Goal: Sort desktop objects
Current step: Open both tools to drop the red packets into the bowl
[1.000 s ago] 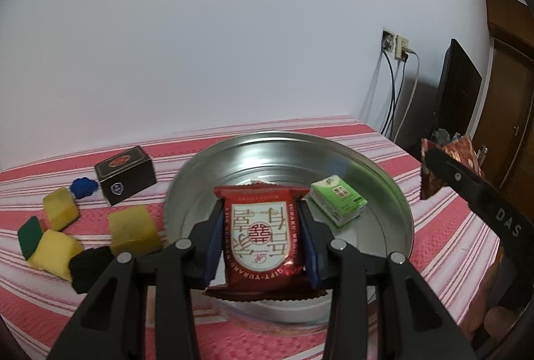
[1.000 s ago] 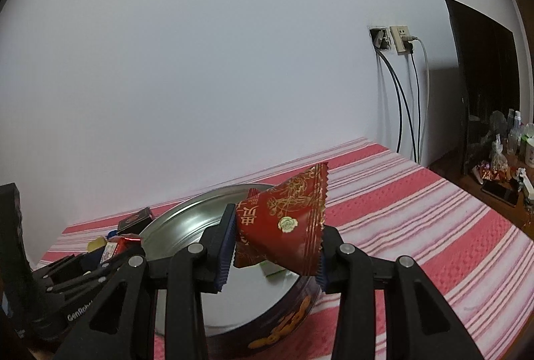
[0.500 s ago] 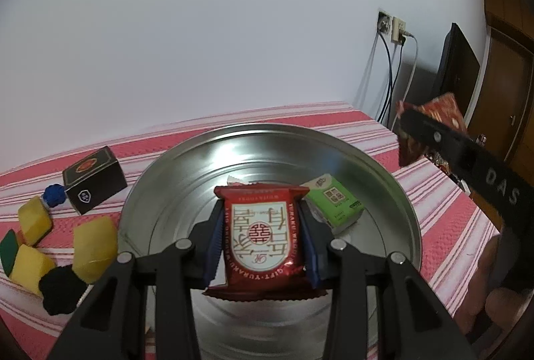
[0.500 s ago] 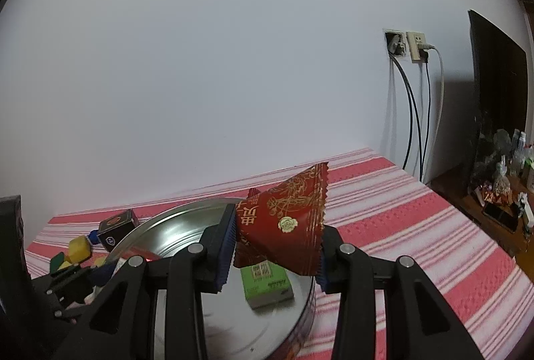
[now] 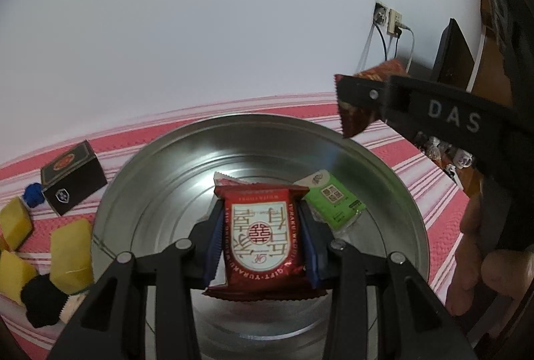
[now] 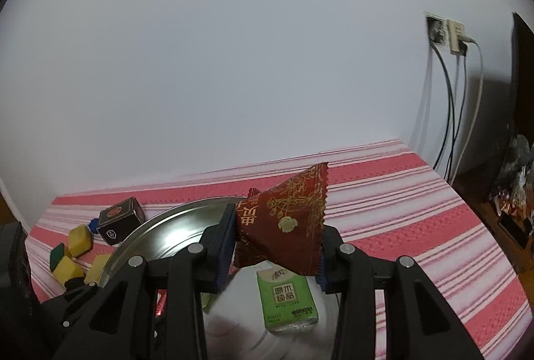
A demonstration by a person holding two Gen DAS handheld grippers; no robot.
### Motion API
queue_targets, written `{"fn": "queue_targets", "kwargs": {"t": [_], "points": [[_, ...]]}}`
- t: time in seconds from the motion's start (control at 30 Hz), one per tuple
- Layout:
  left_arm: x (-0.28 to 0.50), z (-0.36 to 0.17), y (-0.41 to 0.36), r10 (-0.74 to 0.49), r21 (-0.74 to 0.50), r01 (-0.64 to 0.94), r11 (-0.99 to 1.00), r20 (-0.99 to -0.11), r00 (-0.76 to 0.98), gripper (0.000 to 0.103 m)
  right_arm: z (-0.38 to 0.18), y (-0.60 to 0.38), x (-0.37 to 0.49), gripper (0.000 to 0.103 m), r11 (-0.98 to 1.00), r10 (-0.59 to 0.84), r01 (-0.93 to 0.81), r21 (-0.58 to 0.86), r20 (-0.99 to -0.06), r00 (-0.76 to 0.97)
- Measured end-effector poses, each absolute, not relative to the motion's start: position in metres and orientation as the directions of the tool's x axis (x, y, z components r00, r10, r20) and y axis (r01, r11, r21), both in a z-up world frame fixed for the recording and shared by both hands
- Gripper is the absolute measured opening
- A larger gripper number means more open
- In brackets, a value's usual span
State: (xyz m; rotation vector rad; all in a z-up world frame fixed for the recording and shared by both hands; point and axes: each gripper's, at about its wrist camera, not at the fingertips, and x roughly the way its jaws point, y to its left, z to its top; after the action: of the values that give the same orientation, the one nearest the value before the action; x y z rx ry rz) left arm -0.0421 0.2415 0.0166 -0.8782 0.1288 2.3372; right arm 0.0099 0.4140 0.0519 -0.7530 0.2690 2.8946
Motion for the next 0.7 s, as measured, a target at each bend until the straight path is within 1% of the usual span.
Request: {"fn": "queue_targets", "kwargs": {"t": [0.13,0.27,0.33,0.37,0.4,0.43,0.47,0.5,0.53,0.57,0.6,0.63,0.7], "points": [[-0.043,0.017,0.241,0.531,-0.125,-0.599,-0.791,-0.627,-0.571,0.04,0.047,0.408,-0.006,0.042,-0.981,0.062,-0.152,0.124,-0.537,-0.841],[-0.041,0.016,0.247,0.509,-0.08,-0.609,-0.789,-0.641,-0.575,0.04,0.037,0.402,-0.022,0.043,-0.984,0.052,-0.143,0.103,-0.608,-0.792],[-0.04,0.011,0.25,0.497,-0.067,-0.615,-0.786,-0.661,-0.563,0.044,0.034,0.402,-0.024,0.043,-0.982,0.054,-0.155,0.112,-0.614,-0.787],[-0.04,0.009,0.252,0.484,-0.058,-0.612,-0.789,-0.672,-0.56,0.051,0.033,0.402,-0.025,0.044,-0.981,0.054,-0.157,0.114,-0.62,-0.783],[-0.041,0.008,0.252,0.477,-0.052,-0.61,-0.791,-0.677,-0.561,0.059,0.032,0.402,-0.024,0.047,-0.98,0.051,-0.157,0.119,-0.619,-0.784],[-0.04,0.007,0.252,0.475,-0.049,-0.608,-0.792,-0.675,-0.565,0.062,0.033,0.403,-0.02,0.051,-0.978,0.049,-0.163,0.134,-0.608,-0.793],[-0.039,0.008,0.25,0.478,-0.05,-0.606,-0.794,-0.666,-0.572,0.067,0.035,0.405,-0.017,0.06,-0.975,0.054,-0.172,0.143,-0.595,-0.802],[-0.037,0.008,0.248,0.482,-0.052,-0.602,-0.797,-0.655,-0.582,0.074,0.037,0.407,-0.013,0.066,-0.971,0.063,-0.184,0.151,-0.579,-0.813],[-0.037,0.008,0.246,0.484,-0.052,-0.599,-0.799,-0.647,-0.59,0.078,0.04,0.409,-0.003,0.068,-0.965,0.083,-0.203,0.167,-0.541,-0.837],[-0.036,0.008,0.245,0.482,-0.05,-0.593,-0.804,-0.639,-0.599,0.087,0.042,0.41,0.001,0.07,-0.962,0.091,-0.21,0.175,-0.52,-0.849],[-0.036,0.009,0.244,0.481,-0.048,-0.589,-0.807,-0.632,-0.608,0.094,0.044,0.412,0.012,0.071,-0.956,0.112,-0.226,0.188,-0.478,-0.871],[-0.035,0.009,0.242,0.484,-0.048,-0.586,-0.809,-0.621,-0.617,0.096,0.045,0.412,0.019,0.072,-0.952,0.13,-0.238,0.191,-0.452,-0.882],[-0.032,0.012,0.238,0.49,-0.048,-0.576,-0.816,-0.586,-0.645,0.097,0.044,0.412,0.034,0.077,-0.945,0.176,-0.268,0.189,-0.399,-0.9]]}}
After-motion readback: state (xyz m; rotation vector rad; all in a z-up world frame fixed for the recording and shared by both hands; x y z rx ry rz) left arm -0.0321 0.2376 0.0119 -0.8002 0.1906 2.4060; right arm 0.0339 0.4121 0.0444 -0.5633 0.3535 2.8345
